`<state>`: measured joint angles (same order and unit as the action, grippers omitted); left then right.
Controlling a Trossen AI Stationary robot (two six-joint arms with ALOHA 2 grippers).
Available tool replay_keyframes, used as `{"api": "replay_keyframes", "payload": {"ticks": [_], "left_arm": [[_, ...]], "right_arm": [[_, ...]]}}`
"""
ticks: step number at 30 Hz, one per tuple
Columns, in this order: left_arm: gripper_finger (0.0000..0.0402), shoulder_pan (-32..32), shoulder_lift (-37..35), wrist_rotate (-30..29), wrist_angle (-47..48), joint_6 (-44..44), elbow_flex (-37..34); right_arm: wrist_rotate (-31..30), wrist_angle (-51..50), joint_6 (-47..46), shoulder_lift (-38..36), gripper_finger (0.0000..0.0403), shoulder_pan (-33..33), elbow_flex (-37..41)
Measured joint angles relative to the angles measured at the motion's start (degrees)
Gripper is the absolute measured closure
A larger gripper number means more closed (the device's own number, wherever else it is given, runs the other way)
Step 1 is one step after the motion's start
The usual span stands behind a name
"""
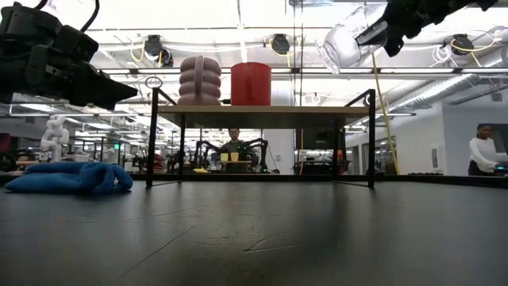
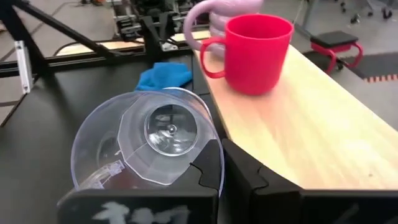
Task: Stack small to large cups/mugs on shelf
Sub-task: Put the transparent mug on the shelf
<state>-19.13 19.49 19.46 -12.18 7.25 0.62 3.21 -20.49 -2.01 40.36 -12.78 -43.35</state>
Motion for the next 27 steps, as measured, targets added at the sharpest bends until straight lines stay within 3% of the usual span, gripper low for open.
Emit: {"api": "replay_keyframes", "payload": {"ticks": [5,11,19,27], "left_arm": [[0.0371,0.0,0.0,0.0,0.0,0.3,0.0],[0.0371,0.0,0.0,0.0,0.0,0.4,0.0],[0.0371,0.0,0.0,0.0,0.0,0.1,0.0],[0.0371,0.0,0.0,0.0,0.0,0.4,0.0]], "right_arm": [[0.4,-3.5,0.7,3.2,0.0403,-1.8,-5.2],[5.5,-4.6,4.0,7.0,0.0403,-6.3,-12.3],[7.7,-13.6,8.5,16.7,0.0403,-14.2,-23.6],[13.9,-21.5,12.1,24.5,0.0403,-21.3,-34.5]]}}
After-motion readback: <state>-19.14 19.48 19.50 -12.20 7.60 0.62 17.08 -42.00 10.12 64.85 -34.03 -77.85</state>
